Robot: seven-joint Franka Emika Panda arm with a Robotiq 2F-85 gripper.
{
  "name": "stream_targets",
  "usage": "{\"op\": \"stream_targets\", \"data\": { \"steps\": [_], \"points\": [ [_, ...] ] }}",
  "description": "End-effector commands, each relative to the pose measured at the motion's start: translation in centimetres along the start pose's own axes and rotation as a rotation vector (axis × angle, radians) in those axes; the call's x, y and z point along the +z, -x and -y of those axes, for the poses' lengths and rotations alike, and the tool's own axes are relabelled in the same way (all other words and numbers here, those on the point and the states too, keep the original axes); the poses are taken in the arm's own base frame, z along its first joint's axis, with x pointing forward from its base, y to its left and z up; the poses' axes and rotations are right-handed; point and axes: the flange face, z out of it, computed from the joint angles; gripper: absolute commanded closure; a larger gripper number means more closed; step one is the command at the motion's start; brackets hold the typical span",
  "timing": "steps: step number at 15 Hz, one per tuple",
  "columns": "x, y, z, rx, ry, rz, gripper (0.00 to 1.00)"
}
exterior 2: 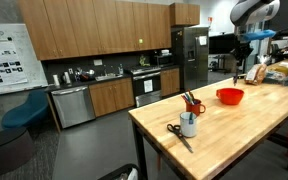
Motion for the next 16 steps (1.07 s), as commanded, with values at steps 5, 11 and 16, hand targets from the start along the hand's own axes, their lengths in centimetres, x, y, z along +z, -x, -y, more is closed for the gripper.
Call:
{"op": "stream_targets", "data": {
  "steps": [5, 11, 16],
  "points": [
    [2.2, -0.7, -0.6, -0.006, 0.009, 0.012, 0.57],
    [0.1, 0.2, 0.3, -0.031, -0.008, -0.036, 0.17],
    [-3.2, 1.7, 3.9, -0.125, -0.044, -0.088, 0.0]
  ]
}}
